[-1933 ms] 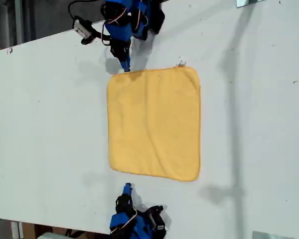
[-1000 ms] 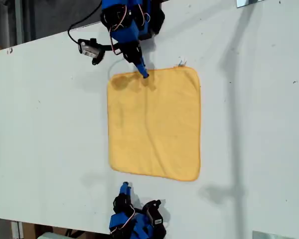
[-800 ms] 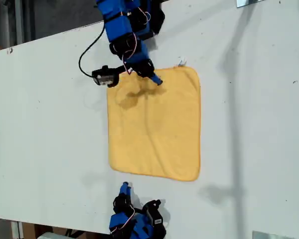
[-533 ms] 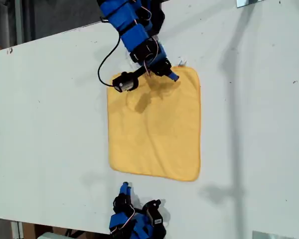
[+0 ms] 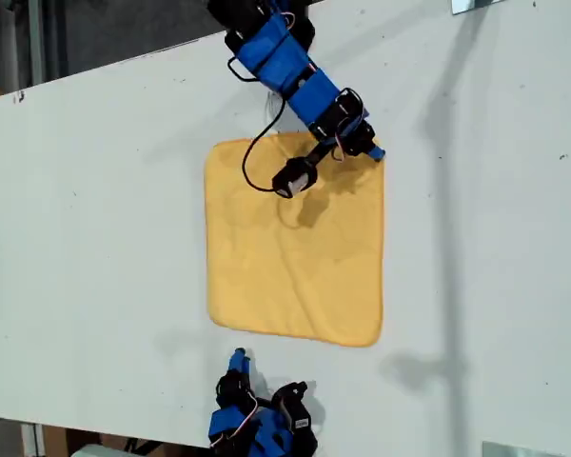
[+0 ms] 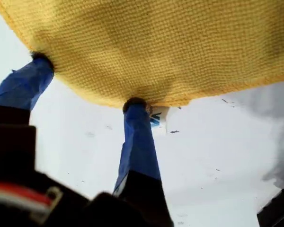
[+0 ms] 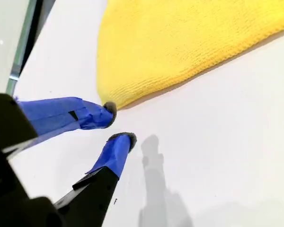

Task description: Grasp corners of a square towel and fold twice.

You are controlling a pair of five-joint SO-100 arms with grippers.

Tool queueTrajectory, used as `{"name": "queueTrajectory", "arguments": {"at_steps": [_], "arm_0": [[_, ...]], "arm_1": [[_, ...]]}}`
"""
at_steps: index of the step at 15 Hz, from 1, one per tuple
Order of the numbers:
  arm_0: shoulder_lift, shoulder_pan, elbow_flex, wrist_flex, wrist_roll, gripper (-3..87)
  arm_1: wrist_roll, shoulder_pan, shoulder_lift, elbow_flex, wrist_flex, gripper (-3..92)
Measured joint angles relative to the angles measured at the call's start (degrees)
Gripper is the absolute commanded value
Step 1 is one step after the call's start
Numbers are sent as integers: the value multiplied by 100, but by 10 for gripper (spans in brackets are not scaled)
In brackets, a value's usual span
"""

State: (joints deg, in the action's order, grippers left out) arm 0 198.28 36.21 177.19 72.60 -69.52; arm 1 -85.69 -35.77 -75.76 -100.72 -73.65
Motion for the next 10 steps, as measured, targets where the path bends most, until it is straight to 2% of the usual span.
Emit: {"name": "queueTrajectory", "arguments": {"at_steps": [3, 4, 6, 10], "arm_0": [[0, -18, 0, 0, 0, 79], [0, -18, 0, 0, 0, 81], [0, -123, 0, -18, 88, 81], [-9, -598, -26, -281, 158, 38]], "arm_1": [[97, 141, 360, 229, 9, 288], [105, 185, 439, 281, 123, 237], [114, 229, 492, 343, 308, 0], [105, 334, 519, 448, 316, -1]]}}
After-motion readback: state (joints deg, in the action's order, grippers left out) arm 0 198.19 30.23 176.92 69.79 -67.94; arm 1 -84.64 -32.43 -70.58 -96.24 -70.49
